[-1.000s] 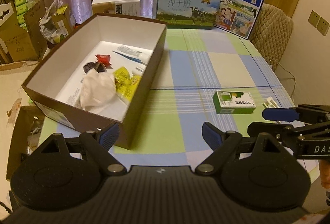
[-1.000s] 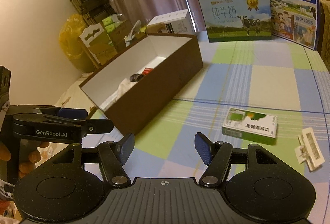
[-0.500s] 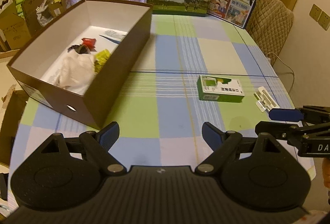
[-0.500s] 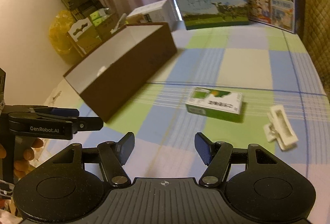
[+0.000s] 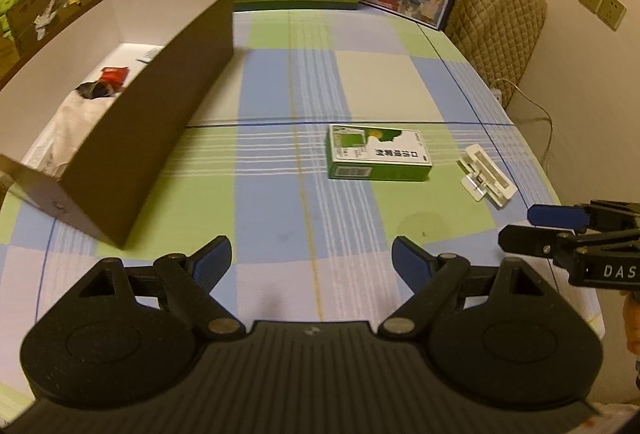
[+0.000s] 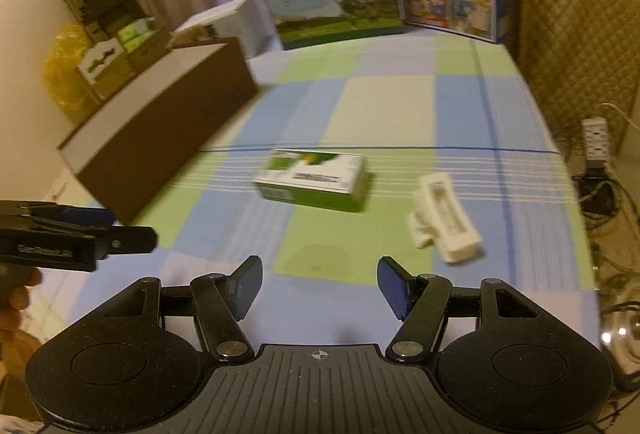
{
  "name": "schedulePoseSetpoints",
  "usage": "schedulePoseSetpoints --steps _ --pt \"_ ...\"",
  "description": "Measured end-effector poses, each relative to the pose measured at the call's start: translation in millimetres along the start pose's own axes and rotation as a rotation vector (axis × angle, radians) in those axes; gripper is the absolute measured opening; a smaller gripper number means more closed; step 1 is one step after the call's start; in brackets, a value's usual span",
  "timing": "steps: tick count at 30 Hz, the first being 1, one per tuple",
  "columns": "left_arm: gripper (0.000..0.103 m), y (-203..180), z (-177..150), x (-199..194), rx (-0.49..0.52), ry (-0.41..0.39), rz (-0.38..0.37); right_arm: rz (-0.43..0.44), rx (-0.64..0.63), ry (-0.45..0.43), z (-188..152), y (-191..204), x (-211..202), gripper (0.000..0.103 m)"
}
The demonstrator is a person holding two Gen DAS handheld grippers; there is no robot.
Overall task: Organize objects
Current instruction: 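Move both tools away from the box toward the green-white box and white clip, then grasp the green-white spray box with the left tool while the right tool grasps the white clip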
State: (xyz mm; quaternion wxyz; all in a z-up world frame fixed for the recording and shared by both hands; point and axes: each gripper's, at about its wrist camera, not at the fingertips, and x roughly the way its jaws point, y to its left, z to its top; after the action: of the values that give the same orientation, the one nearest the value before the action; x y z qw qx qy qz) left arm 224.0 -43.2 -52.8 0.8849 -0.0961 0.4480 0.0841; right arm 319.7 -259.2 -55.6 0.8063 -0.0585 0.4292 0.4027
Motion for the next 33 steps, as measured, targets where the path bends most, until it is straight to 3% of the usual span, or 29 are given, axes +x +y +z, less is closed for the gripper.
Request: schedulePoseSetpoints --steps 12,27,29,31,33 --pt "0.085 -19 15 48 0.085 0.012 -0.021 -0.195 -0.087 -0.024 6 -41 29 0.062" --pt "0.086 -40 44 106 0.254 0.040 -0.045 -0.223 -0.142 0.029 20 -61 85 0.061" --pt "0.086 -41 48 113 0.278 0.045 -0.043 -0.226 -0.150 0.035 21 -62 90 0.057" --pt "0.086 -42 51 120 0.297 0.050 -0.044 -0.226 -0.159 0.048 23 -63 94 0.040" --pt "0.086 -44 55 125 0.319 0.052 -0.042 -0.226 -0.164 0.049 24 -64 95 0.039"
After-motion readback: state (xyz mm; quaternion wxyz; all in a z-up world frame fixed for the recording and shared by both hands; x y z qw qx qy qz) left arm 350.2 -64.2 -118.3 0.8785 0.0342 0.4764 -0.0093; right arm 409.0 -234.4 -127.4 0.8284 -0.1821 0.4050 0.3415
